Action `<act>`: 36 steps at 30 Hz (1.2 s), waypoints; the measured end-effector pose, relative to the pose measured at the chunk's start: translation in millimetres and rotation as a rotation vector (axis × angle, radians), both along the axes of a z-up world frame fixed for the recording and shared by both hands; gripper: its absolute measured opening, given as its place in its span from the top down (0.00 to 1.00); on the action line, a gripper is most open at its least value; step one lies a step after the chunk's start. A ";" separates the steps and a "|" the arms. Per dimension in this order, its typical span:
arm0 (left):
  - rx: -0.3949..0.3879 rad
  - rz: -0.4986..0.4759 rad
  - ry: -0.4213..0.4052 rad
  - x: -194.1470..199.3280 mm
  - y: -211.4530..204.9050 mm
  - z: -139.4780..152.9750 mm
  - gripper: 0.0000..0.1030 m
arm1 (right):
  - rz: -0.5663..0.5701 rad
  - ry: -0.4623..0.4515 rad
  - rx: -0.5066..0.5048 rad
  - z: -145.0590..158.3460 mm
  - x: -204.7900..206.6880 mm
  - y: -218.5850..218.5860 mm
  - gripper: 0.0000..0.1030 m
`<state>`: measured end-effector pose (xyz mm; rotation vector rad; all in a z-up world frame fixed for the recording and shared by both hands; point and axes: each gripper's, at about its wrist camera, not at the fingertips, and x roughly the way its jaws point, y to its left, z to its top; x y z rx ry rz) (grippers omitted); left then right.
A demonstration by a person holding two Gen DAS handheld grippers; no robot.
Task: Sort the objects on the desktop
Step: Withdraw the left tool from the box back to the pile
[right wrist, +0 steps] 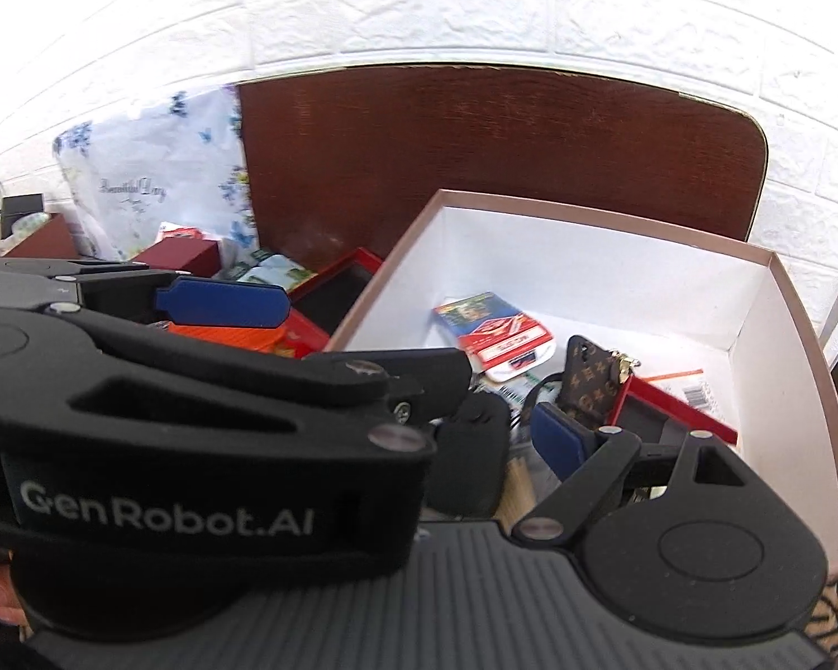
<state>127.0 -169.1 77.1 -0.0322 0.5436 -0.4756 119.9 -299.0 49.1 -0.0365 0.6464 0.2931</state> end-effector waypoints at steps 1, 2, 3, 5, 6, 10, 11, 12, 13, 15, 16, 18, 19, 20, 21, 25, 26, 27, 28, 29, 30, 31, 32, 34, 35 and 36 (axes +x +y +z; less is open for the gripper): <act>-0.002 0.004 -0.014 -8.7 3.5 -1.1 0.10 | 0.003 -0.009 0.002 -1.0 -6.8 3.4 0.16; -0.007 0.009 -0.026 -17.2 7.0 -3.0 0.10 | 0.005 -0.020 0.000 -1.4 -14.8 6.6 0.16; -0.014 0.016 -0.030 -24.2 10.1 -5.2 0.10 | 0.005 -0.034 -0.002 -2.7 -21.8 9.5 0.16; -0.039 0.034 -0.008 -36.2 18.3 -12.4 0.10 | -0.002 -0.055 0.005 -6.9 -35.6 14.7 0.16; -0.054 0.043 0.009 -40.9 22.2 -17.2 0.10 | -0.004 -0.059 0.015 -8.4 -43.7 15.3 0.16; -0.104 0.068 0.056 -59.0 39.6 -37.1 0.10 | -0.006 -0.052 0.061 -22.2 -64.3 25.2 0.17; -0.109 0.074 0.061 -63.5 43.5 -41.3 0.10 | -0.003 -0.050 0.067 -26.5 -67.8 28.5 0.17; -0.115 0.082 0.066 -67.6 48.0 -46.2 0.10 | 0.002 -0.045 0.071 -30.5 -71.3 32.0 0.17; -0.123 0.091 0.073 -71.5 52.7 -50.7 0.10 | 0.007 -0.038 0.077 -34.6 -74.4 35.4 0.17; -0.133 0.105 0.090 -78.4 62.6 -59.2 0.10 | 0.018 -0.026 0.088 -43.0 -78.6 43.3 0.17; -0.133 0.112 0.094 -81.1 66.4 -63.1 0.10 | 0.026 -0.020 0.086 -47.3 -80.8 48.2 0.17; -0.127 0.128 0.094 -86.0 74.9 -70.4 0.10 | 0.038 -0.017 0.088 -56.2 -85.0 57.8 0.17; -0.124 0.135 0.096 -87.7 79.0 -73.8 0.10 | 0.045 -0.013 0.091 -60.4 -86.4 62.5 0.17; -0.122 0.141 0.100 -89.0 83.8 -77.3 0.10 | 0.051 -0.009 0.096 -64.8 -87.4 66.8 0.17; -0.118 0.149 0.105 -89.7 88.1 -80.6 0.10 | 0.058 -0.008 0.100 -69.0 -88.9 71.2 0.17; -0.100 0.202 0.138 -84.8 110.2 -93.3 0.10 | 0.080 0.007 0.122 -83.5 -90.2 87.1 0.17; -0.100 0.221 0.147 -82.8 116.6 -95.8 0.10 | 0.083 0.009 0.123 -85.6 -89.3 89.9 0.17; -0.104 0.239 0.152 -82.2 121.7 -98.3 0.10 | 0.087 0.009 0.123 -87.4 -88.4 92.7 0.17; -0.110 0.253 0.157 -80.3 127.6 -100.0 0.10 | 0.090 0.006 0.122 -88.9 -88.0 95.7 0.17; -0.116 0.264 0.161 -78.3 132.9 -101.3 0.10 | 0.092 0.003 0.121 -90.0 -87.4 98.8 0.17; -0.121 0.268 0.162 -76.9 136.5 -101.6 0.12 | 0.093 0.000 0.120 -91.0 -85.3 100.4 0.17; -0.124 0.270 0.163 -75.0 139.3 -102.2 0.12 | 0.091 -0.006 0.117 -92.3 -83.1 102.3 0.17; -0.125 0.270 0.163 -72.6 141.6 -102.7 0.13 | 0.085 -0.012 0.109 -93.7 -81.1 104.6 0.17; -0.122 0.266 0.164 -68.2 143.5 -102.9 0.17 | 0.071 -0.031 0.081 -96.8 -76.3 108.4 0.18; -0.121 0.261 0.166 -66.0 143.6 -103.2 0.19 | 0.064 -0.040 0.069 -98.5 -74.6 109.7 0.21; -0.122 0.252 0.171 -63.3 144.0 -104.2 0.24 | 0.061 -0.044 0.059 -100.3 -72.8 111.4 0.27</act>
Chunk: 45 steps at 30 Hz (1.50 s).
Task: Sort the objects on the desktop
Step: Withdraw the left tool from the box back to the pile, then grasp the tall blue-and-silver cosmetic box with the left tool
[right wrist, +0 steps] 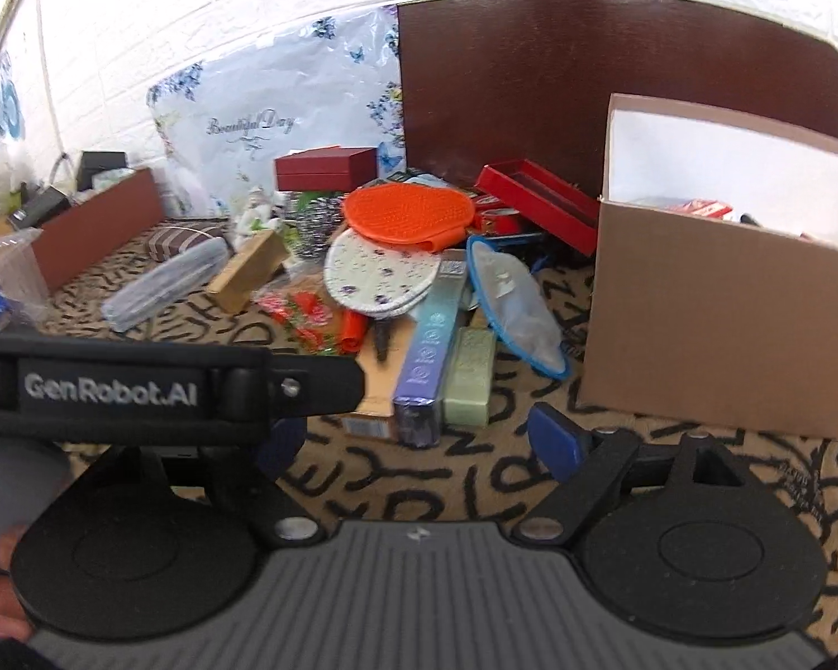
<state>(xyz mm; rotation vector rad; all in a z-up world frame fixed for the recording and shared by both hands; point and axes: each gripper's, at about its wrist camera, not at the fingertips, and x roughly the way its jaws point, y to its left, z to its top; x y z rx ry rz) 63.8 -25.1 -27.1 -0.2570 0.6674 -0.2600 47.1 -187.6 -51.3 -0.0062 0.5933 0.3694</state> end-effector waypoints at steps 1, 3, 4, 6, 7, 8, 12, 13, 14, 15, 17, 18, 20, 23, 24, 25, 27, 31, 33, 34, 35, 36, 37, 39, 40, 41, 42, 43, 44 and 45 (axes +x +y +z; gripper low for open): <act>-0.003 -0.011 0.005 3.3 -0.8 0.0 0.28 | -0.003 0.002 -0.007 -2.1 2.3 0.9 0.28; -0.009 -0.033 0.013 11.0 -3.5 -0.2 0.33 | -0.009 0.008 -0.007 -5.5 7.2 2.0 0.34; -0.012 -0.045 0.016 14.2 -6.2 -0.4 0.37 | -0.012 0.010 -0.004 -6.8 9.2 2.6 0.36; -0.013 -0.070 0.024 22.6 -12.0 -1.0 0.44 | -0.016 0.007 -0.004 -8.4 12.5 3.8 0.44; -0.012 -0.080 0.028 26.7 -14.9 -1.6 0.46 | -0.020 0.002 -0.007 -8.9 13.7 4.5 0.45; -0.012 -0.088 0.031 31.1 -17.7 -2.3 0.46 | -0.024 -0.003 -0.010 -9.6 15.4 5.3 0.48; -0.005 -0.104 0.055 46.9 -25.2 -7.3 0.57 | -0.019 0.000 0.006 -13.0 25.4 6.3 0.60; -0.008 -0.110 0.065 50.4 -26.4 -8.9 0.61 | -0.014 0.003 0.011 -14.0 27.7 7.2 0.62; -0.008 -0.113 0.073 53.3 -27.6 -10.6 0.63 | -0.005 0.007 0.016 -15.0 29.7 8.3 0.67; -0.006 -0.112 0.073 56.0 -28.1 -11.8 0.64 | -0.004 0.011 0.013 -16.2 31.6 9.7 0.69; -0.004 -0.100 0.068 59.2 -27.3 -13.5 0.66 | -0.004 0.007 0.002 -18.8 33.5 11.8 0.71; -0.006 -0.096 0.068 59.9 -26.7 -14.0 0.70 | -0.002 0.006 0.007 -19.1 33.6 11.4 0.75; -0.024 -0.107 0.083 61.8 -24.6 -15.5 0.77 | -0.004 0.009 0.015 -18.7 33.2 10.7 0.78; -0.012 -0.112 0.082 57.8 -26.9 -14.4 0.77 | -0.004 0.013 0.006 -18.3 31.1 10.9 0.78; -0.008 -0.114 0.082 55.5 -27.7 -14.2 0.78 | -0.005 0.018 0.006 -17.4 30.1 11.0 0.78; -0.007 -0.115 0.085 53.0 -28.1 -14.0 0.78 | -0.005 0.025 0.007 -16.5 28.0 10.2 0.78; -0.012 -0.121 0.099 46.0 -29.0 -13.0 0.78 | 0.002 0.037 0.012 -14.7 21.2 6.9 0.78; 0.006 -0.146 0.112 21.4 -35.8 -10.5 0.77 | 0.020 0.065 0.019 -11.0 0.4 -2.4 0.78; 0.019 -0.161 0.113 6.9 -40.3 -9.8 0.77 | 0.028 0.079 0.025 -9.9 -12.5 -7.6 0.78; 0.022 -0.167 0.116 -1.1 -42.4 -9.9 0.77 | 0.030 0.086 0.029 -9.4 -19.5 -10.2 0.78; 0.019 -0.172 0.119 -9.0 -43.9 -10.3 0.77 | 0.032 0.093 0.030 -9.0 -26.8 -12.5 0.78; 0.012 -0.175 0.124 -15.4 -45.1 -11.1 0.78 | 0.033 0.098 0.030 -8.6 -34.3 -15.2 0.79; 0.003 -0.177 0.130 -22.5 -45.7 -11.7 0.78 | 0.032 0.102 0.029 -8.2 -41.6 -17.4 0.79; -0.011 -0.186 0.139 -35.2 -47.2 -13.1 0.78 | 0.029 0.112 0.027 -7.2 -55.8 -22.6 0.79; -0.018 -0.190 0.144 -40.5 -47.7 -13.7 0.77 | 0.028 0.117 0.028 -7.1 -63.0 -26.0 0.79; -0.026 -0.194 0.147 -44.5 -48.2 -14.0 0.77 | 0.027 0.122 0.031 -7.0 -68.9 -28.8 0.80; -0.029 -0.193 0.148 -47.3 -48.6 -14.0 0.74 | 0.027 0.124 0.031 -6.8 -74.0 -30.9 0.80; -0.028 -0.188 0.151 -47.8 -48.5 -14.0 0.70 | 0.029 0.124 0.028 -6.3 -77.9 -31.5 0.80; -0.025 -0.177 0.152 -46.5 -47.8 -13.9 0.67 | 0.030 0.121 0.028 -6.3 -81.9 -32.0 0.80; -0.017 -0.161 0.152 -44.7 -47.2 -14.0 0.62 | 0.032 0.117 0.028 -6.5 -83.7 -31.8 0.80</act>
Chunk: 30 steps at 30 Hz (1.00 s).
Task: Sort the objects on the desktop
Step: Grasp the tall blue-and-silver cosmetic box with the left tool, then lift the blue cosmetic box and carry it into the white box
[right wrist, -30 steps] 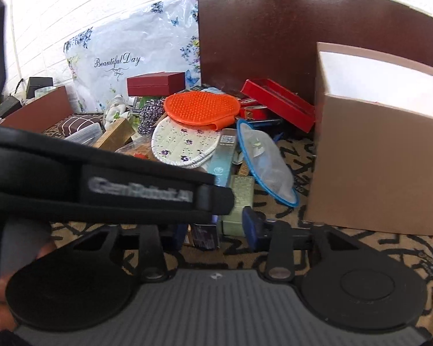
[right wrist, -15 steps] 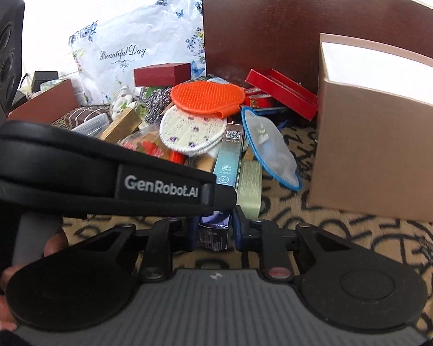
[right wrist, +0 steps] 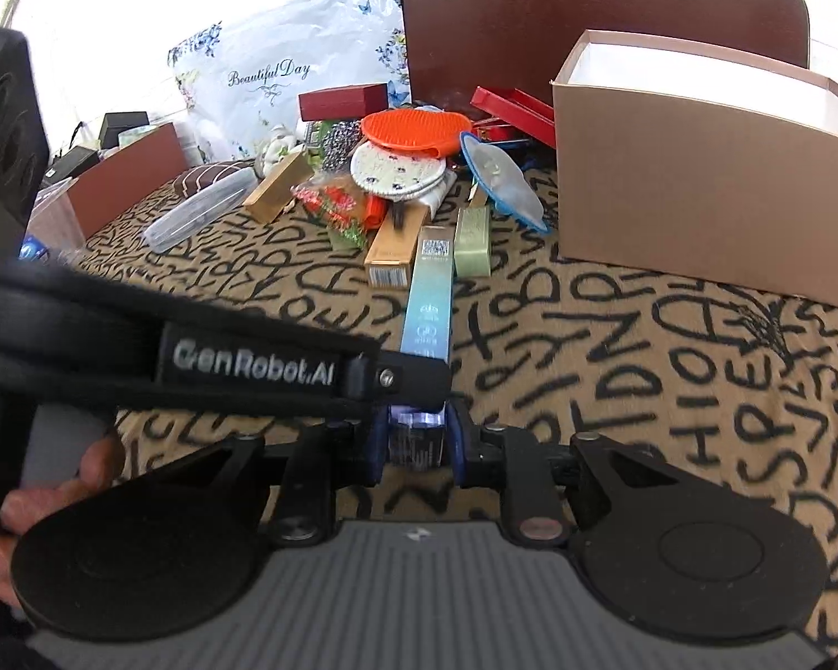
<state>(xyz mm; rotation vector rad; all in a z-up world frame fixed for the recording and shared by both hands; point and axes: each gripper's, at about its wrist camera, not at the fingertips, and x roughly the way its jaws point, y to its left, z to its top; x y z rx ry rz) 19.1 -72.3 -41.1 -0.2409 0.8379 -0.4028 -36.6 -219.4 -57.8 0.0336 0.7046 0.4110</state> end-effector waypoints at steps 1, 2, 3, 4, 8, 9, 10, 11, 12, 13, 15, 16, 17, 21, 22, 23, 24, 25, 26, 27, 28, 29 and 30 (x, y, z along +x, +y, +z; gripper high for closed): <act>0.011 0.021 0.003 2.7 1.0 0.6 0.58 | 0.002 0.000 0.000 -0.3 -0.7 0.4 0.79; 0.019 0.037 0.003 6.3 1.9 1.1 0.57 | 0.000 -0.001 0.000 -0.8 -0.6 1.0 0.79; 0.022 0.041 0.000 9.7 2.3 1.6 0.54 | -0.005 -0.004 0.000 -1.2 -0.4 1.1 0.79; 0.028 0.049 -0.005 14.4 2.3 1.7 0.51 | -0.004 -0.003 -0.001 -1.7 1.4 2.0 0.79; 0.056 0.066 0.001 32.2 -0.2 -0.4 0.48 | -0.007 -0.003 -0.009 -2.7 9.2 5.3 0.78; 0.060 0.061 0.003 36.4 -2.1 -0.8 0.48 | -0.008 -0.001 -0.013 -3.3 11.3 6.0 0.78; 0.067 0.057 0.004 39.3 -3.7 -1.6 0.48 | -0.007 0.001 -0.013 -3.8 13.4 6.8 0.78; 0.077 0.056 0.006 43.0 -6.0 -2.6 0.48 | -0.007 0.003 -0.013 -4.4 15.3 7.2 0.78; 0.085 0.054 0.011 46.3 -7.0 -4.2 0.48 | -0.007 0.003 -0.015 -5.0 16.4 7.8 0.78; 0.089 0.053 0.018 48.5 -7.9 -6.1 0.47 | -0.007 0.004 -0.016 -5.7 17.7 8.1 0.78; 0.070 0.043 0.035 52.7 -6.4 -9.0 0.48 | -0.010 0.010 -0.014 -7.5 20.8 8.6 0.78; 0.061 0.038 0.041 53.5 -5.5 -10.3 0.51 | -0.010 0.013 -0.013 -8.5 22.0 8.9 0.78; 0.052 0.032 0.043 53.6 -4.6 -11.0 0.53 | -0.006 0.015 -0.012 -9.5 22.8 9.1 0.78; 0.057 0.031 0.040 49.8 -6.2 -8.4 0.54 | 0.004 0.013 -0.017 -9.2 22.4 10.6 0.78; 0.060 0.031 0.033 47.8 -6.9 -6.0 0.54 | 0.005 0.010 -0.015 -8.0 21.0 10.4 0.78; 0.063 0.029 0.020 45.1 -7.8 -2.4 0.54 | 0.006 0.003 -0.015 -6.5 19.4 10.2 0.78; 0.064 0.027 0.006 42.3 -8.5 1.6 0.54 | 0.007 -0.008 -0.015 -4.2 17.2 9.6 0.78; 0.064 0.027 -0.011 38.8 -9.4 7.1 0.54 | 0.008 -0.021 -0.016 -0.8 14.6 8.7 0.78; 0.063 0.027 -0.028 34.9 -10.2 13.1 0.54 | 0.008 -0.036 -0.016 3.2 11.3 7.9 0.78; 0.061 0.025 -0.046 31.8 -12.4 19.4 0.54 | 0.008 -0.051 -0.017 7.4 8.7 7.1 0.78; 0.059 0.022 -0.064 29.3 -13.9 26.0 0.54 | 0.006 -0.071 -0.019 13.3 5.7 5.7 0.78; 0.057 0.020 -0.086 26.8 -16.0 33.6 0.54 | 0.004 -0.089 -0.019 19.1 3.3 3.9 0.78; 0.054 0.018 -0.104 25.0 -18.1 40.2 0.54 | 0.001 -0.107 -0.018 25.0 1.5 1.6 0.78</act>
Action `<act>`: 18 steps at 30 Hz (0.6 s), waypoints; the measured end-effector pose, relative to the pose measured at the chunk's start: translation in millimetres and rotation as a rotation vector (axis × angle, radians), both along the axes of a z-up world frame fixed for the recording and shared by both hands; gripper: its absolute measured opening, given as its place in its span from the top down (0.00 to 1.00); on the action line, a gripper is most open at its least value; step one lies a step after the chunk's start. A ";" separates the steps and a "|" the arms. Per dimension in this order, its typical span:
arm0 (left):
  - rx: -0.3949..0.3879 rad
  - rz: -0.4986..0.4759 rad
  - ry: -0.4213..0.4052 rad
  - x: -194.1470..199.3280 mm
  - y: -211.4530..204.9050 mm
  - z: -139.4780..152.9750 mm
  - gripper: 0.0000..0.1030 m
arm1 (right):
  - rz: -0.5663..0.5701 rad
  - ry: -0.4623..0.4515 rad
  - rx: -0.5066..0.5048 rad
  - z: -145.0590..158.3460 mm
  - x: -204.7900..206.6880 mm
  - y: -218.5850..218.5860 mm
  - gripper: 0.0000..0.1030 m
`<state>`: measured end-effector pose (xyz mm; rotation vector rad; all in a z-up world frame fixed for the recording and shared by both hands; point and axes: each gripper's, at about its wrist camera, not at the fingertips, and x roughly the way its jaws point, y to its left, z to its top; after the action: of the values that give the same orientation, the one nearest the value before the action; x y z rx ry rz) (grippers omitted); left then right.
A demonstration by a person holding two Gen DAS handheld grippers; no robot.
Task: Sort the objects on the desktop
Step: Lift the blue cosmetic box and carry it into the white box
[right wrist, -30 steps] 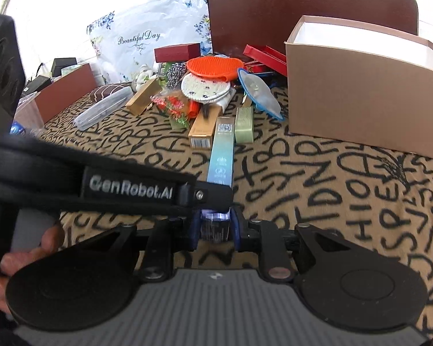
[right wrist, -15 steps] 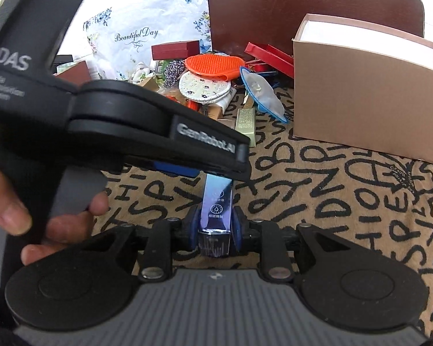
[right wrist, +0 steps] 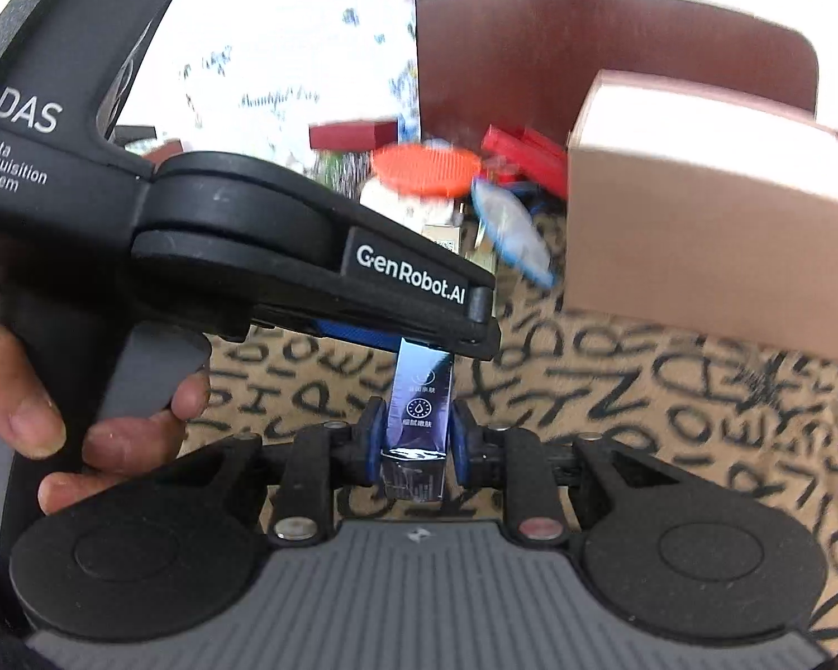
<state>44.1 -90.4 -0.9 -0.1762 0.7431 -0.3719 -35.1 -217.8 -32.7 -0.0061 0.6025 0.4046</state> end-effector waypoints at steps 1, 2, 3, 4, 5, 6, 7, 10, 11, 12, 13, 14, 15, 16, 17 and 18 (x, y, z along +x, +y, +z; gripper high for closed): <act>-0.003 -0.004 -0.021 -1.1 -2.9 7.5 0.54 | -0.004 -0.019 0.003 6.1 -1.6 -2.8 0.78; -0.006 -0.008 -0.044 -2.3 -6.0 15.3 0.54 | -0.008 -0.040 0.005 12.2 -3.2 -6.2 0.78; -0.008 -0.013 -0.062 -2.2 -9.9 22.2 0.54 | -0.013 -0.060 0.006 18.0 -4.5 -9.2 0.78; -0.010 -0.019 -0.081 -1.8 -14.5 28.8 0.54 | -0.018 -0.080 0.007 23.8 -5.6 -12.5 0.78; -0.011 -0.027 -0.099 -0.9 -18.6 35.7 0.54 | -0.024 -0.099 0.007 29.1 -6.5 -15.6 0.78; -0.014 -0.037 -0.117 1.4 -23.3 42.6 0.54 | -0.031 -0.122 0.003 34.7 -6.7 -19.0 0.78; -0.018 -0.045 -0.132 4.2 -28.1 48.9 0.54 | -0.039 -0.142 -0.001 40.2 -6.2 -22.6 0.78; -0.021 -0.075 -0.181 15.1 -44.8 66.3 0.54 | -0.066 -0.195 -0.010 55.2 -0.6 -35.7 0.78; -0.022 -0.086 -0.196 18.1 -50.7 71.3 0.54 | -0.077 -0.212 -0.013 60.1 1.8 -40.8 0.78; -0.023 -0.098 -0.211 21.9 -57.9 76.2 0.54 | -0.089 -0.225 -0.016 64.4 4.2 -45.8 0.78; -0.025 -0.109 -0.223 26.1 -64.7 80.6 0.54 | -0.102 -0.240 -0.017 68.8 7.3 -51.8 0.78; -0.029 -0.120 -0.234 28.6 -70.7 85.2 0.54 | -0.117 -0.253 -0.019 72.8 10.6 -57.9 0.78; -0.035 -0.135 -0.245 33.5 -78.8 90.0 0.54 | -0.131 -0.265 -0.022 76.3 13.6 -63.5 0.78; -0.043 -0.149 -0.250 38.8 -85.4 93.4 0.54 | -0.146 -0.276 -0.028 79.9 17.2 -69.8 0.78; -0.052 -0.160 -0.251 44.8 -92.7 96.4 0.54 | -0.164 -0.286 -0.036 83.2 21.4 -76.6 0.78; -0.061 -0.172 -0.251 52.0 -101.0 98.5 0.54 | -0.180 -0.293 -0.040 86.0 25.8 -83.9 0.78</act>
<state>96.1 -191.4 97.7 -0.1199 0.5005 -0.5696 -9.3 -301.8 53.2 -0.0488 0.3181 0.2112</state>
